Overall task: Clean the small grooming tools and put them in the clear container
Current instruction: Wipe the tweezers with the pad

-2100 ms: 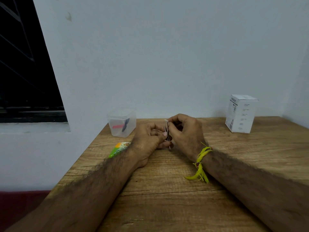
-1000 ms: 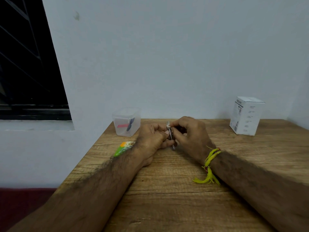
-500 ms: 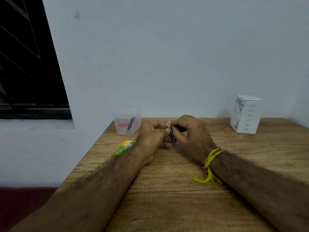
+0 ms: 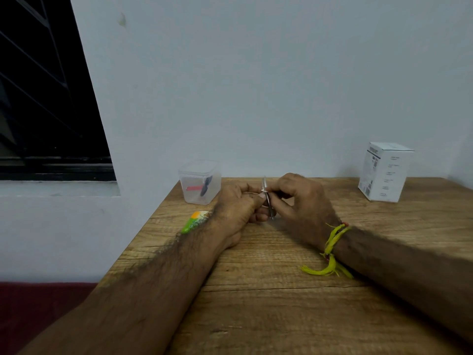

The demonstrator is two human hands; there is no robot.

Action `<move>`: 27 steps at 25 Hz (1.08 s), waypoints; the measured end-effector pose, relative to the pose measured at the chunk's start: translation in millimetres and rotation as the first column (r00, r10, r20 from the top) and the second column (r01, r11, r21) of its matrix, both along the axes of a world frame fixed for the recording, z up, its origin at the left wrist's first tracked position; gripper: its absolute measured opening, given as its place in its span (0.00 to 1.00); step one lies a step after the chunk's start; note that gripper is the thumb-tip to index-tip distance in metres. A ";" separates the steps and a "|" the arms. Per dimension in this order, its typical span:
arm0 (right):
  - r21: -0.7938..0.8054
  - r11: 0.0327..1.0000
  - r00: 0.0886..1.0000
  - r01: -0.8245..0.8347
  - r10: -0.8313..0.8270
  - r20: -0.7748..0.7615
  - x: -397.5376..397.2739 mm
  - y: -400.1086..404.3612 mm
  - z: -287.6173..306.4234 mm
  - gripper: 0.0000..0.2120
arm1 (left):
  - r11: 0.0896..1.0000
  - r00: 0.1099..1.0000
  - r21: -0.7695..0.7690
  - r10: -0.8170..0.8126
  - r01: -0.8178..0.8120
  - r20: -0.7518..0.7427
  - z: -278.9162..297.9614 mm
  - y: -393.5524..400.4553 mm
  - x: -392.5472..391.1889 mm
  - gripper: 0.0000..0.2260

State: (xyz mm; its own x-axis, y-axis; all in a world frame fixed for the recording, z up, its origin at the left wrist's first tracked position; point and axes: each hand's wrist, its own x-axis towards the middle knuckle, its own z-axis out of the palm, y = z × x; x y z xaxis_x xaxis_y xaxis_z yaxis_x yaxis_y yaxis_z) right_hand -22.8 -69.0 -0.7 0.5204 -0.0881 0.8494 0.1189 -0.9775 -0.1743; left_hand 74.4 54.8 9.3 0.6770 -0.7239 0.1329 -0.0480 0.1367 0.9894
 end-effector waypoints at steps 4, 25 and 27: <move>-0.022 0.999 1.000 0.024 -0.024 0.007 -7.6 -5.4 -0.8 0.04 | 1.000 1.000 0.017 -0.021 0.020 0.019 -0.3 -0.9 -0.5 0.03; -0.034 0.999 0.994 0.002 -0.006 -0.111 -12.9 -11.2 -1.9 0.11 | 0.999 0.999 0.015 -0.039 0.039 -0.014 3.5 0.0 -5.2 0.04; -0.042 0.999 0.993 -0.002 -0.003 -0.115 -14.0 -11.8 -2.5 0.12 | 0.999 0.999 0.021 -0.039 0.040 -0.025 2.8 -0.2 -5.1 0.07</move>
